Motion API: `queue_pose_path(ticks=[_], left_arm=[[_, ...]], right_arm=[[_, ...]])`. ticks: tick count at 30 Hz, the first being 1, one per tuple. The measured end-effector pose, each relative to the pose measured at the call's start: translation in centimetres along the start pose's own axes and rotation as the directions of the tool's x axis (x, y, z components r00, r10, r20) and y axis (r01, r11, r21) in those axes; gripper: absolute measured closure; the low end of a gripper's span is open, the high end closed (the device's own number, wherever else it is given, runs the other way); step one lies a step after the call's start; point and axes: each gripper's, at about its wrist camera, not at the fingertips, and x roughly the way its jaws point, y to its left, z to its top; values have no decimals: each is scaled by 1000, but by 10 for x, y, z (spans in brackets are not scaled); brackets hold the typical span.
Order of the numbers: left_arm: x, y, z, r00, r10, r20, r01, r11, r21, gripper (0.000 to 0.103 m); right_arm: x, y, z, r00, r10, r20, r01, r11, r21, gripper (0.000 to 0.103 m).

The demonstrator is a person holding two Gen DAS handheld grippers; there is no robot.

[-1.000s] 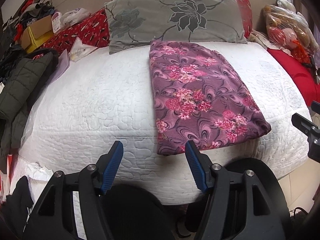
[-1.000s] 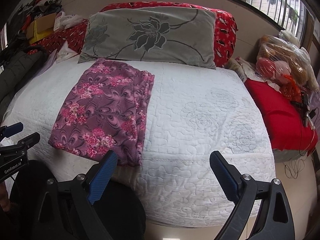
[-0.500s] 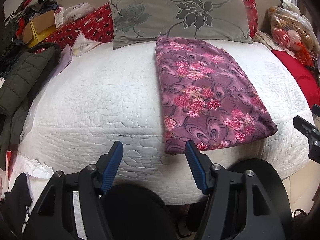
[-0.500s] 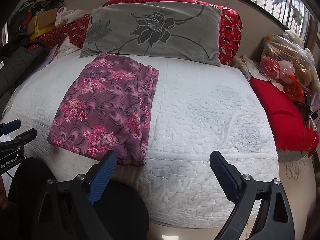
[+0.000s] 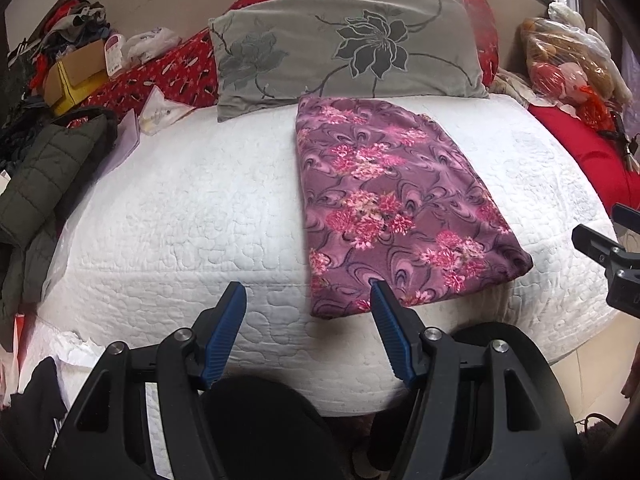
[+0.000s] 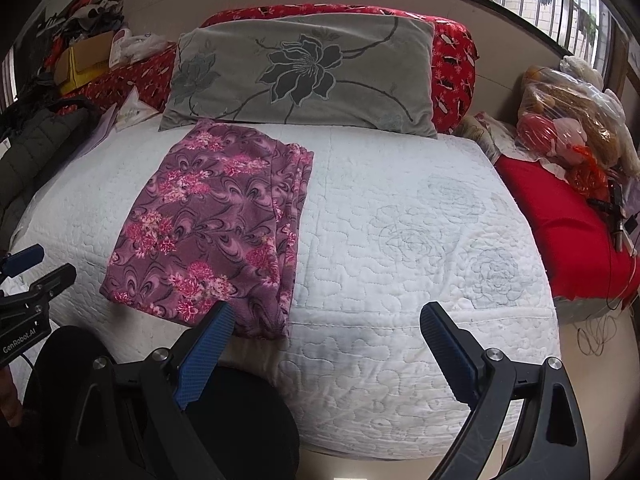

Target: Fold small clothes

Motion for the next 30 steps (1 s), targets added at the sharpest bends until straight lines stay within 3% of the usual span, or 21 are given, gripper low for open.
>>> queue_pose_path(ticks=[30], left_arm=[[-17, -15, -5, 999, -32, 10, 31, 999, 22, 39]], right_arm=[[-20, -6, -11, 999, 1, 43, -1, 1000, 14, 6]])
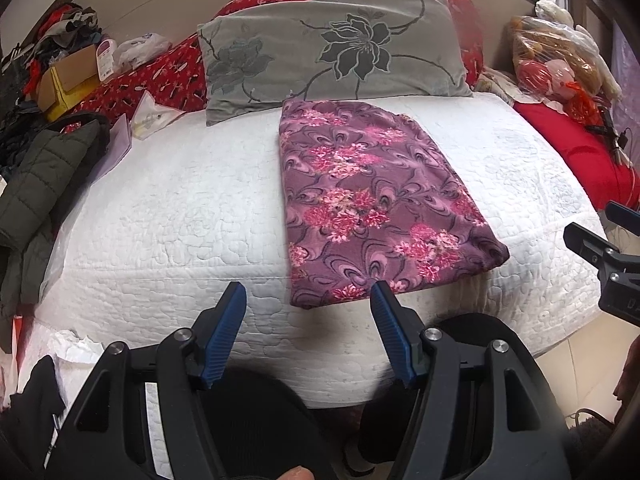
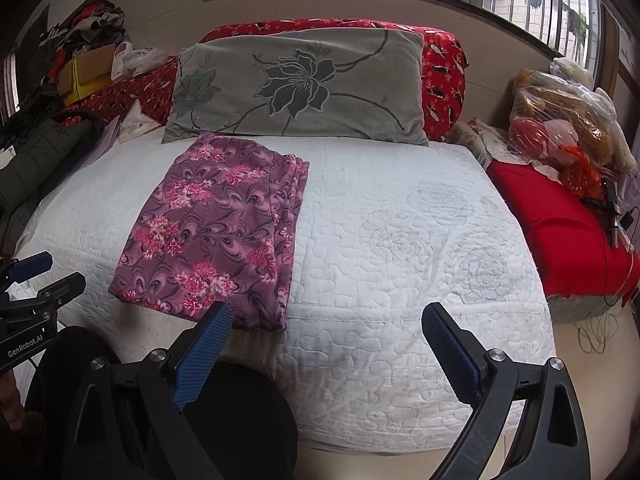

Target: Fold small clothes

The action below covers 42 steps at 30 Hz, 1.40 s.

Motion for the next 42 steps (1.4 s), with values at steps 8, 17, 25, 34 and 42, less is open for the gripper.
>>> queue_pose_path(ticks=[8, 17, 25, 34, 42], left_arm=[[-3, -3, -4, 1000, -29, -5, 29, 999, 14, 39], [-3, -4, -6, 998, -61, -9, 61, 998, 11, 39], [-2, -10, -7, 997, -73, -20, 74, 997, 24, 39], [-2, -23, -8, 995, -95, -33, 97, 994, 53, 39], [-3, -32, -7, 995, -96, -20, 97, 993, 69, 39]], right_arm=[[-3, -1, -2, 1000, 1, -3, -1, 1000, 8, 6], [-2, 2, -3, 1000, -1, -9, 1, 1000, 2, 6], [-1, 4, -4, 1000, -4, -15, 4, 1000, 3, 6], [2, 4, -7, 1000, -2, -25, 3, 1000, 8, 6], [5, 1, -8, 999, -3, -36, 4, 1000, 23, 6]])
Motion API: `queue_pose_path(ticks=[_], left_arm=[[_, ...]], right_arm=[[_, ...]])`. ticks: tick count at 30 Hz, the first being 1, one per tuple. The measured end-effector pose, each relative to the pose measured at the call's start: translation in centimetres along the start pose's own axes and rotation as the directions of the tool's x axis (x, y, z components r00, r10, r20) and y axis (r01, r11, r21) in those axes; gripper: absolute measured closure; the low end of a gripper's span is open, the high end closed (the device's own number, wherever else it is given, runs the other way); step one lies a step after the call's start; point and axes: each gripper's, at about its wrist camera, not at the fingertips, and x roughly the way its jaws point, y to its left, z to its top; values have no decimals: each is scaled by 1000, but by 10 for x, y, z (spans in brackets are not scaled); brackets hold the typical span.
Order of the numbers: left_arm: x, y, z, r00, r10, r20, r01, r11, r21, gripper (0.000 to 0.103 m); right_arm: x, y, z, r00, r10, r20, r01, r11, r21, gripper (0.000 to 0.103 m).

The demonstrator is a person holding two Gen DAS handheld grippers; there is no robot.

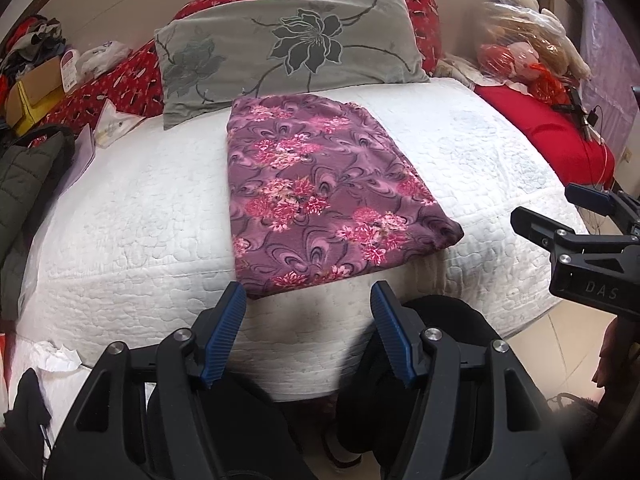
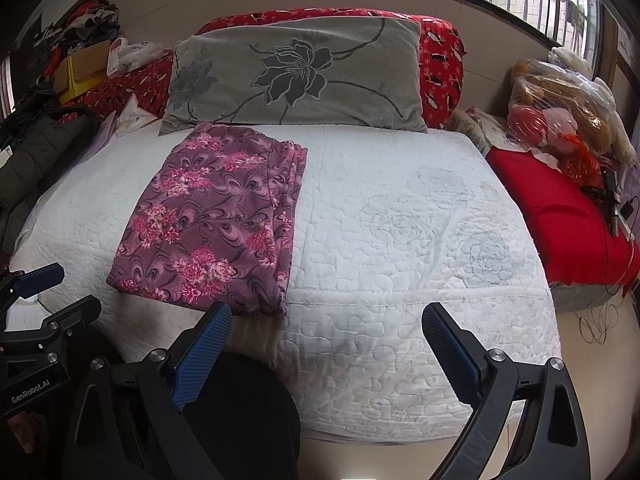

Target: Fold small clothes

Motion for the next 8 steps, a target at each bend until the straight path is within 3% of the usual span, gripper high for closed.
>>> queue_pose_path(ticks=[8], left_arm=[[8, 1, -1, 999, 12, -38, -13, 1000, -6, 39]], right_arm=[[4, -1, -1, 1000, -2, -9, 2, 1000, 0, 6]])
